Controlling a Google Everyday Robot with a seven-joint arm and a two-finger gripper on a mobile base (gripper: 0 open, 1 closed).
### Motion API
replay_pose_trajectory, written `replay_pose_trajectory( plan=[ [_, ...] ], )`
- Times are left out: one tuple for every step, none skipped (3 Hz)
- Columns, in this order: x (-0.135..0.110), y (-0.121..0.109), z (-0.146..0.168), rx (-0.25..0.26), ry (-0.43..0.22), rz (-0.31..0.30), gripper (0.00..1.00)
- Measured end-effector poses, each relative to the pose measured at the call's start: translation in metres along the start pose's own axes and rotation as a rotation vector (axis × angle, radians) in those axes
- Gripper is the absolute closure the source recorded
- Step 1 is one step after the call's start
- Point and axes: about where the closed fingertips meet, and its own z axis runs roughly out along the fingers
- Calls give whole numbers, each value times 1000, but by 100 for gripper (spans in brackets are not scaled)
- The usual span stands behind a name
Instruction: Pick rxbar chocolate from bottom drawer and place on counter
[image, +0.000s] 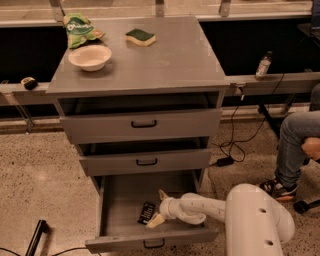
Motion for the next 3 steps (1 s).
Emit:
replay_pose_trajectory(
  plan=[
    [8, 4, 24, -26, 16, -13, 0],
    [17, 6, 45, -46, -3, -18, 0],
    [20, 8, 63, -72, -41, -29, 19]
  ],
)
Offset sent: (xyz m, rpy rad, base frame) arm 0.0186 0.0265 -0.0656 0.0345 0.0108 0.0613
